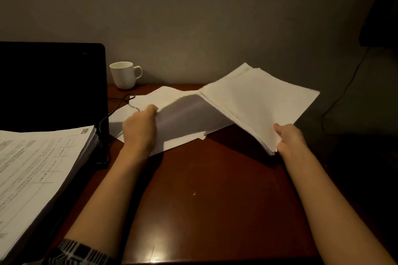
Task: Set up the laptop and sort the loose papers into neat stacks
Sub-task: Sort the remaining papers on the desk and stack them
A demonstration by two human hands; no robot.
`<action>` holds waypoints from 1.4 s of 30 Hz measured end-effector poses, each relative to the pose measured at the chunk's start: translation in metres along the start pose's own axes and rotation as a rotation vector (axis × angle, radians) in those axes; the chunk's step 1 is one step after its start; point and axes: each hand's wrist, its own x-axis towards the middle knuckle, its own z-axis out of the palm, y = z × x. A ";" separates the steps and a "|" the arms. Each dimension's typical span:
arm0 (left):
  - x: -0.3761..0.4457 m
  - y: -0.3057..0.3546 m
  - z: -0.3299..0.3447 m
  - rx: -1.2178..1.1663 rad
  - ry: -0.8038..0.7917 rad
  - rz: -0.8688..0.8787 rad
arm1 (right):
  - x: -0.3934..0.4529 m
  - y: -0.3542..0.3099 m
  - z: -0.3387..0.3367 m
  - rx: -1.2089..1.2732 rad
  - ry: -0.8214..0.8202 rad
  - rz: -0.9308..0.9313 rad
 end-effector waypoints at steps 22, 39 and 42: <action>-0.025 0.058 -0.007 -0.825 -0.600 -0.386 | -0.025 -0.001 0.005 -0.304 -0.411 -0.095; -0.014 0.014 0.013 0.054 -0.709 0.071 | -0.020 0.002 0.008 0.053 0.065 -0.113; -0.013 0.030 0.001 0.108 -0.628 0.148 | -0.019 -0.003 0.002 0.024 0.079 -0.020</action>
